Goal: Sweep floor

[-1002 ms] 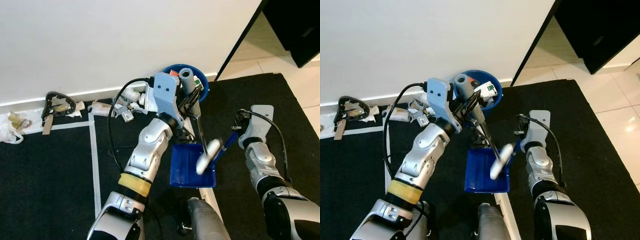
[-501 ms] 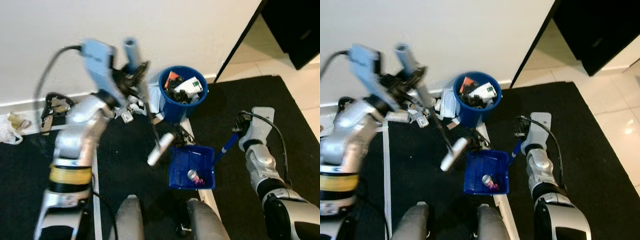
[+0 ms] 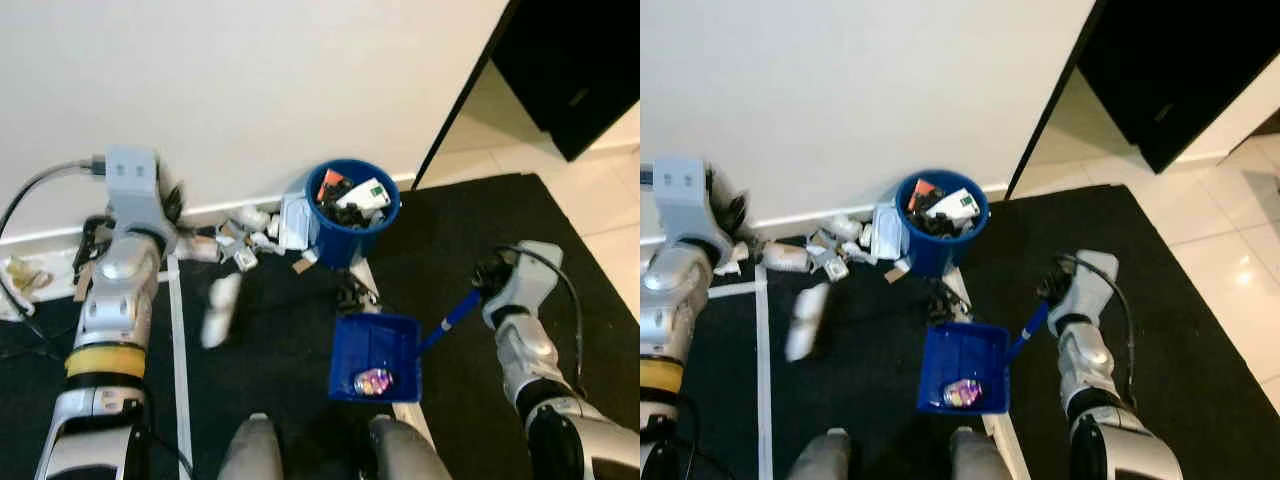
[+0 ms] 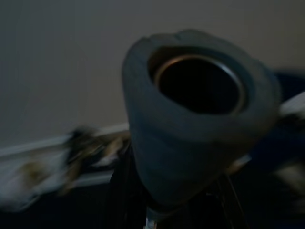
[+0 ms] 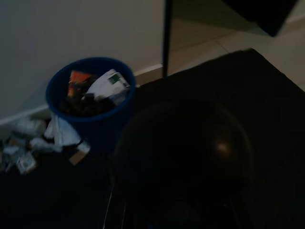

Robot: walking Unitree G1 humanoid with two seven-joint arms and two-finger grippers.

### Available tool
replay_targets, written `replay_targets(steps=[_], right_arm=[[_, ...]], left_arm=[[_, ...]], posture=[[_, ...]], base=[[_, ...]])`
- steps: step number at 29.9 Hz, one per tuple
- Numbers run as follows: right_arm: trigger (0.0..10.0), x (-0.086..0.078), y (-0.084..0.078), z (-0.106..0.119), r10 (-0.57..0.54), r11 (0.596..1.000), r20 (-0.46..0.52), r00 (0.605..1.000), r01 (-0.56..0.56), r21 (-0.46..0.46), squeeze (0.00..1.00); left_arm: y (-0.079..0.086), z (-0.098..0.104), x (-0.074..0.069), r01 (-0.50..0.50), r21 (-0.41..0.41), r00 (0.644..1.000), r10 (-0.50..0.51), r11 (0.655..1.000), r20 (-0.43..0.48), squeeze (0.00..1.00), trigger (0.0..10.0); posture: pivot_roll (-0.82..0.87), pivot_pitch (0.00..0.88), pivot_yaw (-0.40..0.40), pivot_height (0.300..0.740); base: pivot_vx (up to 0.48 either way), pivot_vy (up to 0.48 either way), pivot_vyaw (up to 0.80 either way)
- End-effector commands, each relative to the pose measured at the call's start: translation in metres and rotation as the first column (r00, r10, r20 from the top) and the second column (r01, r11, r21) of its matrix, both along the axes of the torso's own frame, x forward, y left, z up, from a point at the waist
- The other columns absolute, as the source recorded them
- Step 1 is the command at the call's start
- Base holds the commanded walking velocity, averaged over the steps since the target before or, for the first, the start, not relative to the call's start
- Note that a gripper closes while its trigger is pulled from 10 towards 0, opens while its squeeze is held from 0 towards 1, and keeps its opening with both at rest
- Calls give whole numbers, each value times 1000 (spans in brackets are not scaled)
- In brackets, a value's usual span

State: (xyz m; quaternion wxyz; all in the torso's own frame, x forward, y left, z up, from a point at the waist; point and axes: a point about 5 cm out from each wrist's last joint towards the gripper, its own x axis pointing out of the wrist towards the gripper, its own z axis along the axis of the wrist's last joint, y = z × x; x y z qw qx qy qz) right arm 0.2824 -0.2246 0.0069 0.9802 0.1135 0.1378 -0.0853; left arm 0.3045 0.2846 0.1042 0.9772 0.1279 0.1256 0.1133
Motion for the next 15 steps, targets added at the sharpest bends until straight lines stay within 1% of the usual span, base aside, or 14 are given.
replay_targets(steps=[1, 3, 5, 6, 7, 8, 9, 10, 13, 15], right_arm=[[10000, -12, 15, -17, 3, 985, -37, 999, 4, 174, 0], [10000, -13, 13, -17, -3, 982, -24, 1000, 7, 190, 0], [10000, -13, 11, -16, -2, 980, -7, 1000, 3, 199, 0], [10000, -13, 11, -16, -2, 980, -7, 1000, 3, 199, 0], [10000, -12, 7, -13, -7, 977, 20, 1000, 2, 212, 0], [10000, -11, 4, -10, -10, 976, 37, 999, 2, 218, 0], [10000, -9, 1, -7, -11, 975, 60, 998, -3, 223, 0], [10000, -9, 1, -7, -11, 975, 60, 998, -3, 223, 0], [10000, -5, -6, 1, 3, 973, 113, 994, -29, 231, 0], [10000, -2, -9, 5, 11, 970, 139, 990, -44, 241, 0]], left_arm=[[6, -10, -6, -15, 106, 999, 19, 994, -29, 0, 10000], [10, -15, -11, -29, 146, 998, 36, 989, -45, 0, 10000], [13, -18, -13, -63, 103, 997, 68, 993, -37, 0, 10000], [13, -18, -13, -63, 103, 997, 68, 993, -37, 0, 10000], [9, -21, -13, -64, 57, 998, 66, 996, -22, 0, 10000], [5, -23, -12, -52, 38, 999, 52, 998, -15, 0, 10000], [-3, -26, -11, -17, -2, 1000, 17, 1000, -5, 0, 10000], [-3, -26, -11, -17, -2, 1000, 17, 1000, -5, 0, 10000], [-24, -37, -8, 57, -124, 998, -56, 991, 12, 0, 10000], [-33, -43, -8, 82, -155, 997, -83, 985, 2, 0, 10000]], posture=[[126, 0, -35, 740], [124, 0, -35, 740], [123, 0, -35, 740], [123, 0, -35, 740], [121, 0, -38, 740], [120, 0, -40, 740], [119, 0, -42, 740], [119, 0, -42, 740], [113, 0, -45, 740], [108, 0, -46, 740]], base=[[0, 0, 0], [0, 0, 0], [0, 0, 0], [0, 0, 0], [0, 0, 0], [0, 0, 0], [0, 0, 0], [0, 0, 0], [0, 0, 0], [0, 0, 0]])
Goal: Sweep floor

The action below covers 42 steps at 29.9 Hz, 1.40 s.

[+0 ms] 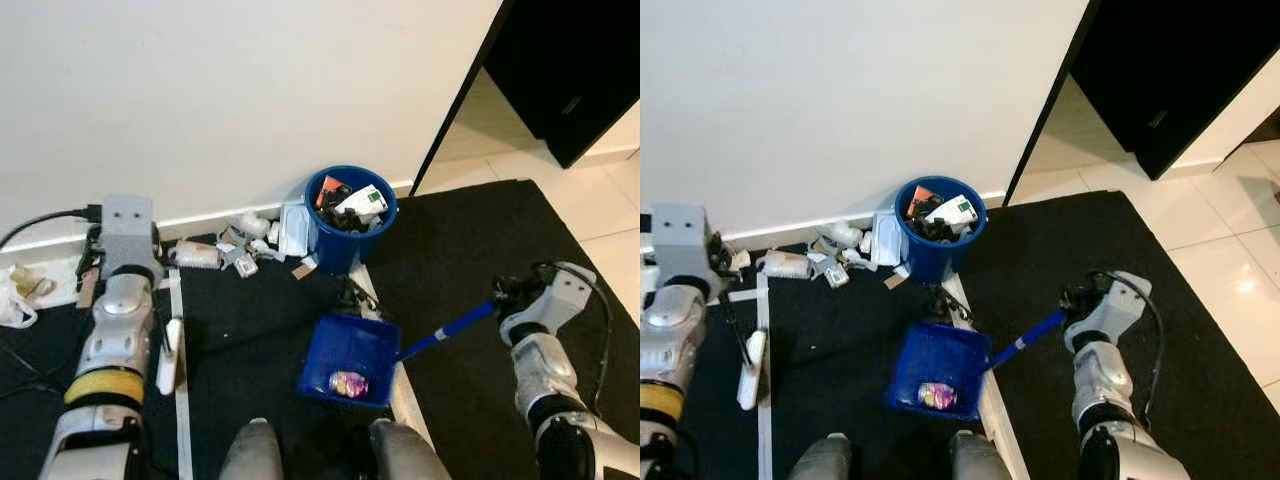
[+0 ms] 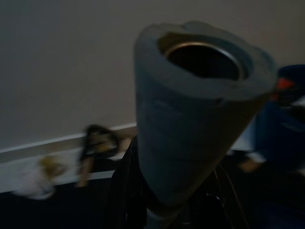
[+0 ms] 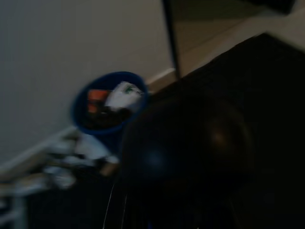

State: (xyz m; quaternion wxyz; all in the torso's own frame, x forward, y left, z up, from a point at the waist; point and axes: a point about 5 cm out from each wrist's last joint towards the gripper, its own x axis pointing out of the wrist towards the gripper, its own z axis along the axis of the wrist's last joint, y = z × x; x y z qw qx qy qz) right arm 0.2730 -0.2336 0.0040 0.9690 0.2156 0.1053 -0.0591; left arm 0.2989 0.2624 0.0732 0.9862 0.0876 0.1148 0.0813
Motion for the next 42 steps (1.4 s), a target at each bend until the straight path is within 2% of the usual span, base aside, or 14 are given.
replay_targets(steps=[1, 6, 15, 19, 24, 29, 35, 38, 42], right_arm=[[10000, 8, -1, 10, 14, 999, 66, 998, -17, 46, 0], [10000, 11, -10, 18, 36, 997, 110, 993, -43, 59, 0], [10000, 13, -24, 27, 101, 992, 143, 985, -110, 56, 0], [10000, 13, -29, 32, 123, 987, 165, 979, -138, 83, 0], [10000, 12, -37, 35, 158, 979, 170, 973, -177, 103, 0], [10000, 11, -38, 35, 162, 979, 173, 972, -180, 99, 0], [10000, 11, -36, 36, 159, 982, 178, 971, -175, 75, 0], [10000, 15, -29, 36, 174, 984, 166, 971, -178, 14, 0], [10000, 16, -28, 36, 181, 983, 159, 971, -181, -12, 0]], left_arm=[[-14, -14, -2, 38, -74, 999, -40, 997, -32, 0, 10000], [-27, -21, -2, 87, -88, 995, -91, 992, -43, 0, 10000], [-32, -20, 3, 107, -86, 994, -109, 991, -26, 0, 10000], [-34, -20, 4, 117, -91, 993, -120, 989, -24, 0, 10000], [-47, -29, 3, 139, -103, 988, -146, 985, -57, 0, 10000], [-53, -32, 3, 141, -118, 987, -149, 983, -54, 0, 10000], [-56, -35, 4, 79, -138, 995, -87, 987, -50, 0, 10000], [-59, -39, 4, 57, -120, 995, -66, 991, -70, 0, 10000], [-63, -40, 4, 66, -104, 995, -73, 992, -73, 0, 10000]], posture=[[102, 0, -47, 740], [90, 0, -48, 740], [80, 0, -49, 740], [75, 0, -54, 740], [71, 0, -56, 740], [66, 0, -54, 740], [65, 0, -54, 740], [68, 0, -57, 740], [69, 0, -57, 740]], base=[[0, 0, 0], [0, 0, 0], [0, 0, 0], [0, 0, 0], [0, 0, 0], [0, 0, 0], [0, 0, 0], [0, -160, 0], [0, -480, 150]])
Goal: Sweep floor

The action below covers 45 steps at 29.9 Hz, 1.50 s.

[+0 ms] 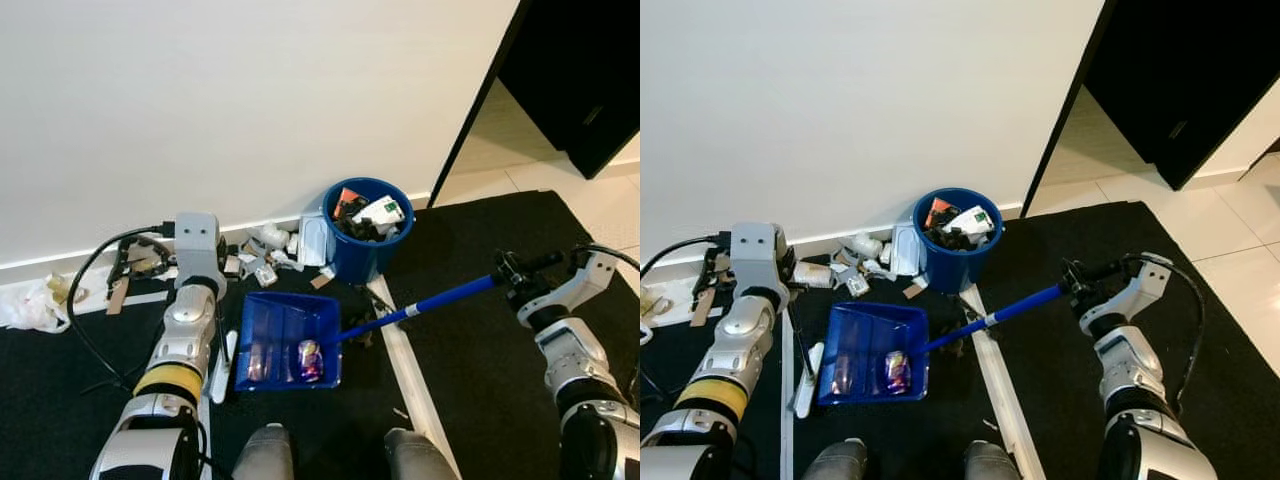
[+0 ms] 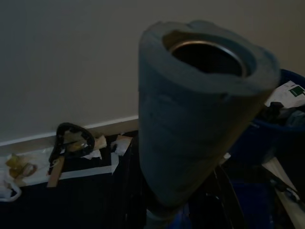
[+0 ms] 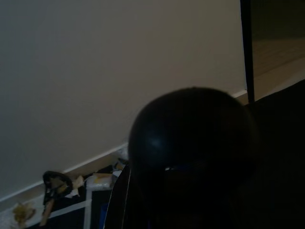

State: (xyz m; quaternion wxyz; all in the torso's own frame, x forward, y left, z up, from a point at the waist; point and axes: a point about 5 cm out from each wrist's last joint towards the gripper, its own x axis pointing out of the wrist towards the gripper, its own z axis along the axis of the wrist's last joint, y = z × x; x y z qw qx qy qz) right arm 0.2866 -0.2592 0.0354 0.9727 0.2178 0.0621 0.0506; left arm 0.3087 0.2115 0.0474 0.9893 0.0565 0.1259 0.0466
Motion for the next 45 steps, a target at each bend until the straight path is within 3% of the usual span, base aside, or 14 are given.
replay_targets(steps=[1, 16, 26, 29, 45], right_arm=[[10000, 3, -2, 6, -13, 1000, 30, 999, 14, -20, 0], [10000, 0, -5, 5, -24, 999, 26, 999, 25, -39, 0], [10000, 0, -5, 4, -37, 999, 21, 999, 37, -17, 0], [10000, 1, -7, 6, -40, 999, 30, 999, 41, -19, 0], [10000, -6, -19, 5, -123, 991, 22, 992, 124, -48, 0]], left_arm=[[-13, -14, -5, 14, -29, 999, -15, 1000, -52, 0, 10000], [-12, -14, -5, 0, -32, 999, -2, 999, -44, 0, 10000], [-4, -16, -5, -64, 1, 995, 64, 998, -72, 0, 10000], [-3, -16, -4, -77, -29, 995, 75, 997, -70, 0, 10000], [-13, -18, -2, -24, -29, 995, 20, 999, -100, 0, 10000]], posture=[[70, 0, -57, 740], [68, 0, -57, 740], [66, 0, -55, 740], [59, 1, -47, 740], [53, 21, -39, 740]], base=[[0, -480, 788], [0, -480, 778], [0, -240, 0], [0, 0, 0], [0, -90, 0]])
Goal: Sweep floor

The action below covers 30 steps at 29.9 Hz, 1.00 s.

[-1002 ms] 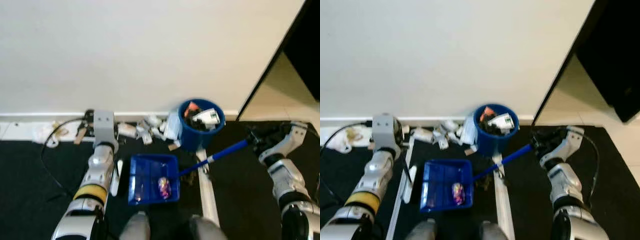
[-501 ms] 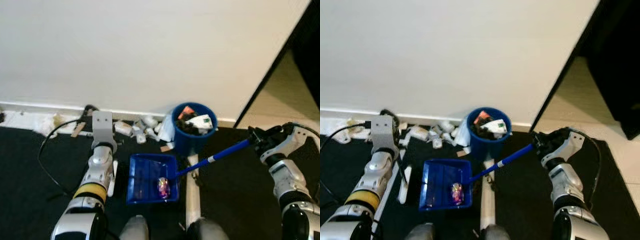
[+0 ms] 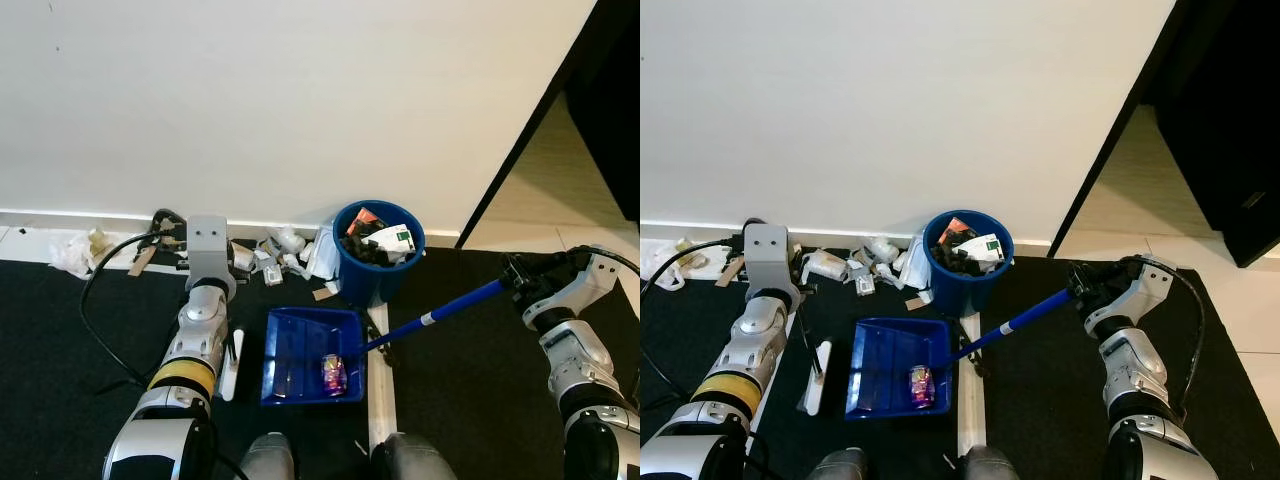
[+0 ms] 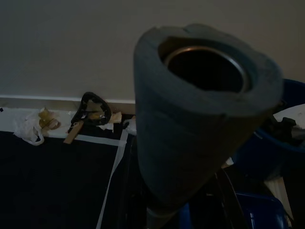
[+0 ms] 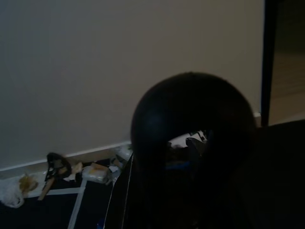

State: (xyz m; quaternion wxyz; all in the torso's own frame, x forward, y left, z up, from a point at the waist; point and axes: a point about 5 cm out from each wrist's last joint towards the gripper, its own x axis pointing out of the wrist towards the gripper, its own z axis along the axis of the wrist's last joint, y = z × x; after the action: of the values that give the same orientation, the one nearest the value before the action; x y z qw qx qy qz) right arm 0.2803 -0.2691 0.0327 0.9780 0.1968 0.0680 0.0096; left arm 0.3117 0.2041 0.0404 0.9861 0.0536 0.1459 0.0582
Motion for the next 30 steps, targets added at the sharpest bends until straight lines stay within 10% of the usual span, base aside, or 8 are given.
replay_targets(steps=[1, 20, 30], right_arm=[[10000, 0, -9, 8, -48, 999, 47, 998, 48, -2, 0], [10000, 1, -21, 16, -76, 995, 63, 995, 80, -60, 0], [10000, 3, -22, 20, -77, 994, 69, 995, 82, -73, 0]], left_arm=[[-6, -11, -5, 3, -27, 998, -5, 1000, -61, 0, 10000], [-7, -13, -4, -20, -41, 997, 16, 999, -75, 0, 10000], [-1, -12, -3, -47, -63, 996, 43, 997, -72, 0, 10000]], posture=[[53, 21, -39, 740], [39, 37, -41, 740], [42, 41, -44, 740]], base=[[0, -480, 0], [0, -465, 0], [0, 0, 0]])
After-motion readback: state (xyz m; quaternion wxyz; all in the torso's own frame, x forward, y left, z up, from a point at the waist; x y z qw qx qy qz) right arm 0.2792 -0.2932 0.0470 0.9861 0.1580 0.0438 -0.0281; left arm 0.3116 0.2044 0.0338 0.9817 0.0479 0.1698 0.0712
